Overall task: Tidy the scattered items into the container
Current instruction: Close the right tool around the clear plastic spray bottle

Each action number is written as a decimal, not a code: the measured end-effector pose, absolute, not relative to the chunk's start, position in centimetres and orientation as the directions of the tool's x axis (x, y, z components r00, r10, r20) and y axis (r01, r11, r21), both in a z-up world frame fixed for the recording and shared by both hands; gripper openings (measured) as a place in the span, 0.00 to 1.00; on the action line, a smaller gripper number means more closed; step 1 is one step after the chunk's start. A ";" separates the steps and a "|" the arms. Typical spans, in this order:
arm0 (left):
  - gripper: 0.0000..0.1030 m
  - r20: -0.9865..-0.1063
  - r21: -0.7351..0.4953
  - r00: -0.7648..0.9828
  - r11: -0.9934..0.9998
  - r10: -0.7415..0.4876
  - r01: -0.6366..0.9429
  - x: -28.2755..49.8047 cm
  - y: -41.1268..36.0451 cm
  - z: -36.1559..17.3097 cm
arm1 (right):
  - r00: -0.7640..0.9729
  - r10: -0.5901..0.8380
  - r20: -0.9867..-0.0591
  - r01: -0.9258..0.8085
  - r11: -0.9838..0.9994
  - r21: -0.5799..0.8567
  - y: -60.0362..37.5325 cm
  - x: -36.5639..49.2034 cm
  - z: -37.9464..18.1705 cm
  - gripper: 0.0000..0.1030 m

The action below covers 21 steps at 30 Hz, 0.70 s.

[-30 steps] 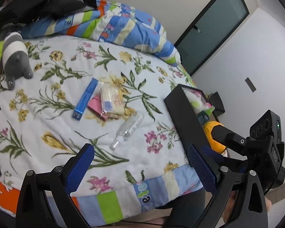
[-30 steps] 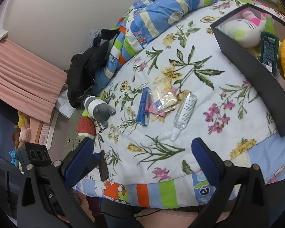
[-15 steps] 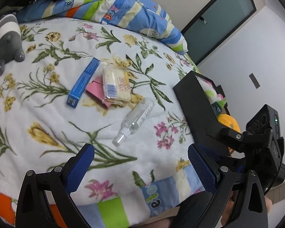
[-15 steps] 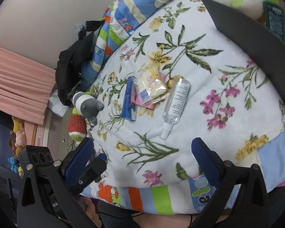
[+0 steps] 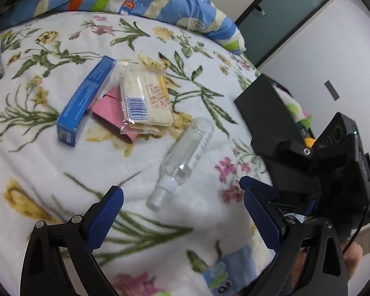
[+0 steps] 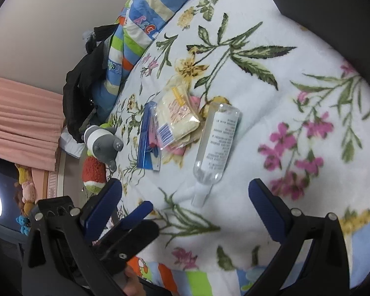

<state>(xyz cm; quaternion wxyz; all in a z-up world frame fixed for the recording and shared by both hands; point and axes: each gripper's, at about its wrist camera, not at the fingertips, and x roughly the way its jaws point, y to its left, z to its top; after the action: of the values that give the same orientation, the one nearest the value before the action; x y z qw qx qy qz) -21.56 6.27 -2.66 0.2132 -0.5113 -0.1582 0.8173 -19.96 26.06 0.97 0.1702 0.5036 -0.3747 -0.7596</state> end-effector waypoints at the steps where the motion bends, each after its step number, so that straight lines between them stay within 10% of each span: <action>1: 0.96 -0.770 -0.478 -0.381 -0.858 0.513 -0.189 -21.9 6.4 -3.0 | -0.431 -0.641 -0.635 -0.119 -0.657 0.744 26.0 -20.4 0.7 1.00; 21: 0.82 -0.757 -0.515 -0.290 -0.808 0.585 -0.286 -26.9 9.8 -8.4 | -0.371 -0.719 -0.587 -0.121 -0.589 0.799 25.3 -25.3 -5.5 0.79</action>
<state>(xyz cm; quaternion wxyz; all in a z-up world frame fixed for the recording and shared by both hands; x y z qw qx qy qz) -26.94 9.78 -8.38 0.2753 -0.5283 -0.1417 0.7906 -25.31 25.28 -5.52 0.2067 0.5213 -0.4032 -0.7231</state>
